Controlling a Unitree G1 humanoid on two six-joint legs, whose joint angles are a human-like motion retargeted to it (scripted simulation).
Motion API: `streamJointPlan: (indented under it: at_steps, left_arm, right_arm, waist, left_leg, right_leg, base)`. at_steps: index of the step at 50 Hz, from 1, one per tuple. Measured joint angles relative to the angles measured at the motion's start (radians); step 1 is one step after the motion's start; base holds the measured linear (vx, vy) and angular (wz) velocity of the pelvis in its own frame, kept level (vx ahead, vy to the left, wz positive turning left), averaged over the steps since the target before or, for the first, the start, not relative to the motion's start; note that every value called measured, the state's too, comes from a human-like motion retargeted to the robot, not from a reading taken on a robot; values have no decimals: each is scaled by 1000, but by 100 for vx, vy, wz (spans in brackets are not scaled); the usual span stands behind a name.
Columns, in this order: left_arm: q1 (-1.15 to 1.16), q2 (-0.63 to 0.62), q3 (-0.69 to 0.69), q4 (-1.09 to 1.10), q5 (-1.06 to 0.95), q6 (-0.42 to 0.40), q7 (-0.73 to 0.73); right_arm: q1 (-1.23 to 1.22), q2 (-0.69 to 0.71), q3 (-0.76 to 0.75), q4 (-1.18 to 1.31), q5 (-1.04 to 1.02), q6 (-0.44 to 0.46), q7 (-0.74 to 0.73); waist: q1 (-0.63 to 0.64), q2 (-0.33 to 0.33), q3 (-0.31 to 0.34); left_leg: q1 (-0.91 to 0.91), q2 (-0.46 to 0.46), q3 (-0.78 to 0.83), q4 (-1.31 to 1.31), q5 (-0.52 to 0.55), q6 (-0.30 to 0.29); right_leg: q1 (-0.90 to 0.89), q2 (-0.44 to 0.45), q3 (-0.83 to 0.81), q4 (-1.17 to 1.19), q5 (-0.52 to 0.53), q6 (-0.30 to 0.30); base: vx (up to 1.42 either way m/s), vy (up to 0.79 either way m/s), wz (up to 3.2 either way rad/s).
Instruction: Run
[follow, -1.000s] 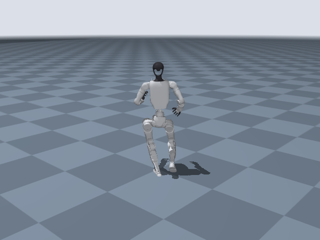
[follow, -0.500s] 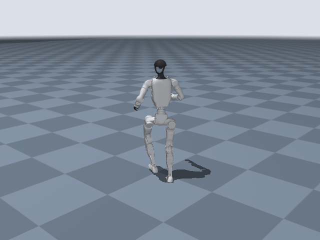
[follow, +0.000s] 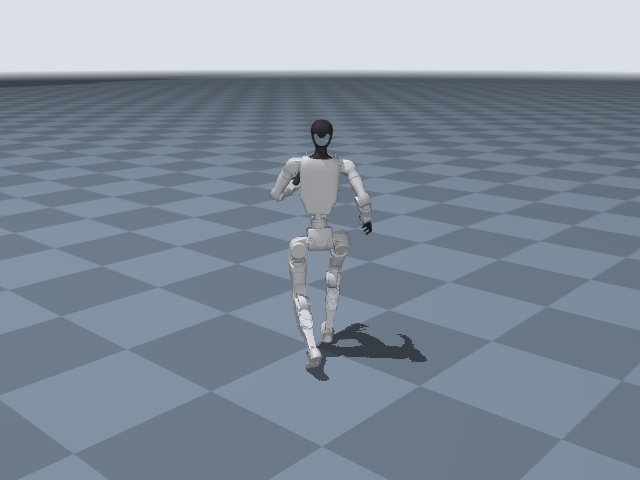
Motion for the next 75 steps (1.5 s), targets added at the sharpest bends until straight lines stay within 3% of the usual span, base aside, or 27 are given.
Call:
streamJointPlan:
  at_steps: [3,6,10,12,15,18,22,25,28,30,32,35,37,40,43,45,47,49,55,57,60,62,64,66,68,72,75]
  left_arm:
    - [89,5,-18,10,0,19,-32]
    - [199,17,-6,70,-4,73,-54]
    - [382,52,73,134,-23,115,-97]
    - [507,88,131,117,-51,104,-134]
    - [667,123,192,98,-96,73,-177]
    - [743,111,209,90,-142,75,-183]
    - [688,85,191,61,-120,74,-141]
    - [503,75,167,48,-48,88,-56]
    - [191,47,105,93,8,124,55]
    - [56,22,85,86,-2,122,73]
    - [-3,6,72,53,-28,91,54]
    - [-18,-8,33,2,-55,28,10]
    - [7,-3,8,-26,-54,12,-18]
    - [87,6,-13,-19,-55,32,-55]
    - [204,12,-4,69,-59,100,-81]
    - [288,15,24,144,-62,142,-105]
    - [404,29,74,171,-80,155,-143]
    - [536,61,129,152,-109,143,-188]
    - [770,88,205,113,-190,103,-243]
    - [763,72,190,102,-183,100,-227]
    - [668,58,157,74,-134,94,-172]
    - [518,54,123,75,-75,102,-102]
    - [295,40,71,113,-17,127,-15]
    - [125,14,43,122,-8,136,27]
    - [22,-5,36,94,-30,122,30]
    - [-15,-21,8,3,-69,41,6]
    - [46,-16,-13,-31,-53,24,-9]
  right_arm:
    - [-56,3,-2,-60,11,-10,-22]
    - [-204,-5,12,-131,0,-2,-51]
    - [-489,-20,41,-223,-20,19,-95]
    - [-564,-12,57,-289,4,8,-98]
    - [-576,1,78,-382,42,-19,-63]
    - [-524,14,100,-413,50,-32,-12]
    - [-417,43,119,-343,0,-13,15]
    - [-324,78,120,-210,-62,31,-5]
    - [-262,91,110,-41,-89,39,-18]
    - [-194,62,93,16,-59,33,7]
    - [-114,30,73,30,-15,24,36]
    - [0,7,30,20,56,13,66]
    - [29,11,9,-3,84,12,71]
    - [-19,18,11,-42,96,8,53]
    - [-188,16,33,-84,75,21,26]
    - [-358,9,53,-110,49,39,-1]
    - [-502,9,70,-163,40,38,-27]
    - [-580,17,82,-243,58,25,-38]
    - [-537,25,113,-398,94,-23,25]
    - [-488,31,123,-382,71,-21,39]
    - [-399,45,129,-305,10,0,34]
    - [-342,65,128,-201,-45,31,4]
    - [-306,82,121,-66,-95,47,-25]
    - [-238,67,112,29,-93,45,-16]
    - [-151,34,92,68,-55,36,14]
    - [23,0,24,47,31,13,38]
    - [40,10,3,-2,54,0,11]
  waist:
    - [60,-2,6]
    - [144,-22,49]
    - [263,-89,94]
    - [310,-135,88]
    - [364,-201,54]
    - [346,-250,8]
    - [260,-273,11]
    - [165,-282,53]
    - [70,-250,71]
    - [23,-192,69]
    - [-18,-125,56]
    - [-40,-45,17]
    - [-15,-13,0]
    - [43,-14,6]
    - [129,-30,60]
    - [191,-53,93]
    - [246,-90,98]
    - [293,-133,88]
    - [326,-250,-2]
    - [288,-254,-12]
    - [212,-272,5]
    - [146,-275,44]
    - [83,-259,75]
    - [21,-221,76]
    - [-18,-144,73]
    - [-46,-25,27]
    - [5,0,8]
  left_leg:
    - [-61,79,13,300,12,28]
    - [-201,158,16,612,-130,119]
    - [-516,148,27,750,-302,240]
    - [-618,94,66,586,-317,243]
    - [-661,-20,128,166,-296,195]
    - [-617,-176,146,-248,-240,155]
    - [-578,-262,146,-106,-332,251]
    - [-505,-290,126,77,-497,346]
    - [-345,-290,86,4,-548,331]
    - [-194,-257,60,-112,-513,274]
    - [-64,-196,39,-202,-390,179]
    - [37,-92,20,-218,-102,34]
    - [21,-17,21,-67,29,-8]
    - [-26,71,35,253,50,15]
    - [-162,171,36,610,-95,119]
    - [-321,205,29,772,-213,207]
    - [-487,175,41,767,-280,255]
    - [-594,123,81,611,-306,262]
    - [-582,-173,165,-314,-220,146]
    - [-571,-220,161,-317,-242,158]
    - [-524,-278,148,-139,-337,256]
    - [-473,-295,129,-1,-465,326]
    - [-387,-296,97,16,-545,345]
    - [-252,-292,64,-77,-544,318]
    - [-102,-235,34,-176,-484,245]
    - [49,-90,0,-188,-134,53]
    - [8,3,4,95,25,15]
  right_leg:
    - [43,45,2,109,-82,-73]
    - [117,67,24,254,-235,-155]
    - [292,51,88,239,-342,-147]
    - [416,24,123,146,-260,-77]
    - [583,-45,143,32,-24,63]
    - [631,-142,133,110,191,163]
    - [594,-266,119,468,247,158]
    - [450,-357,129,780,115,71]
    - [182,-369,154,886,-28,-15]
    - [54,-326,128,799,-64,-35]
    - [-4,-257,66,589,-65,-32]
    - [-16,-113,13,180,-25,7]
    - [7,-29,-4,26,-6,3]
    - [44,21,-9,125,-96,-81]
    - [114,54,13,295,-265,-180]
    - [186,62,40,319,-352,-199]
    - [288,54,82,254,-347,-162]
    - [409,34,124,152,-256,-88]
    - [622,-127,145,77,215,172]
    - [618,-175,132,226,270,181]
    - [557,-286,122,539,242,144]
    - [446,-344,136,754,149,83]
    - [270,-359,162,879,45,22]
    - [104,-350,164,873,-16,-15]
    - [9,-287,111,728,-36,-29]
    - [-17,-98,25,220,-11,2]
    - [27,1,10,89,-31,-26]
  base:
    - [-3,-6,-26]
    - [-4,-7,-4]
    - [-1,-2,3]
    - [3,3,-2]
    - [6,7,0]
    - [1,8,35]
    - [-3,4,39]
    - [-2,2,20]
    - [0,1,-6]
    - [5,1,-37]
    - [9,-7,-32]
    - [4,-11,-24]
    - [-4,-9,-38]
    - [-5,-7,-28]
    - [-5,-8,-9]
    - [-5,-7,7]
    - [0,0,0]
    - [2,3,-7]
    - [3,8,12]
    - [-4,4,35]
    - [-3,4,29]
    - [-5,4,18]
    - [-5,3,3]
    - [1,1,-13]
    - [9,-1,-48]
    - [6,-11,-28]
    - [-5,-8,-33]
